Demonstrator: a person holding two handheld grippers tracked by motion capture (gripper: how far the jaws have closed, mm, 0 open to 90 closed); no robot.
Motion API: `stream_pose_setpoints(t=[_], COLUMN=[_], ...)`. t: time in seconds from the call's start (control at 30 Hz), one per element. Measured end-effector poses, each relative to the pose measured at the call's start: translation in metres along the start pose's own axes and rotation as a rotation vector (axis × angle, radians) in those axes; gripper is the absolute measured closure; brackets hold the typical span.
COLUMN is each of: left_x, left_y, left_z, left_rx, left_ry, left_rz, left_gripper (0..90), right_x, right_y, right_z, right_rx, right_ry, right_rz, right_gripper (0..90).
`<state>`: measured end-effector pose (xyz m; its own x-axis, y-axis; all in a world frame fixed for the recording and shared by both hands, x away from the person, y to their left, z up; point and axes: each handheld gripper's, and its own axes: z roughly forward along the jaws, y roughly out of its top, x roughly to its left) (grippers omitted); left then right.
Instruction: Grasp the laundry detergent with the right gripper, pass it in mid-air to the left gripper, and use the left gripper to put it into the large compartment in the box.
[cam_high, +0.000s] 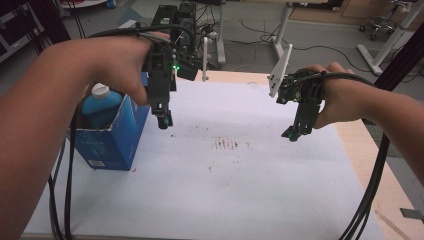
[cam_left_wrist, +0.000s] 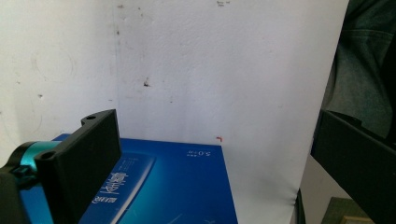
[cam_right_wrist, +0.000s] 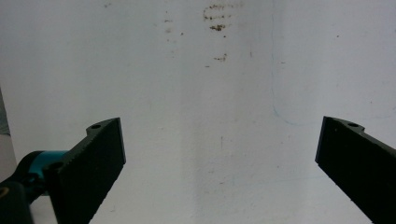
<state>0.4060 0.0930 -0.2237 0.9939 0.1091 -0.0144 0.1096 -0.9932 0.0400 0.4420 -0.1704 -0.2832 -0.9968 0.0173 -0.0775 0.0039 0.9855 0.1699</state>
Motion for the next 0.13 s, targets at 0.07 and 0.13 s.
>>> stream_pose_setpoints(t=[0.07, 0.13], left_x=[0.0, -0.0003], left_y=[-0.0001, 0.0], left_z=[0.0003, 0.0006], left_rx=[0.002, 0.002], left_ry=[0.0, 0.003], left_rz=[-0.001, 0.001], left_gripper=[1.6, 1.6], right_x=[-0.0003, -0.0006], right_y=[-0.0014, -0.0028], right_z=[0.0001, 0.0002], right_rx=[0.002, 0.002], right_ry=[0.002, 0.006], right_rz=[0.002, 0.003], right_gripper=[0.6, 0.7])
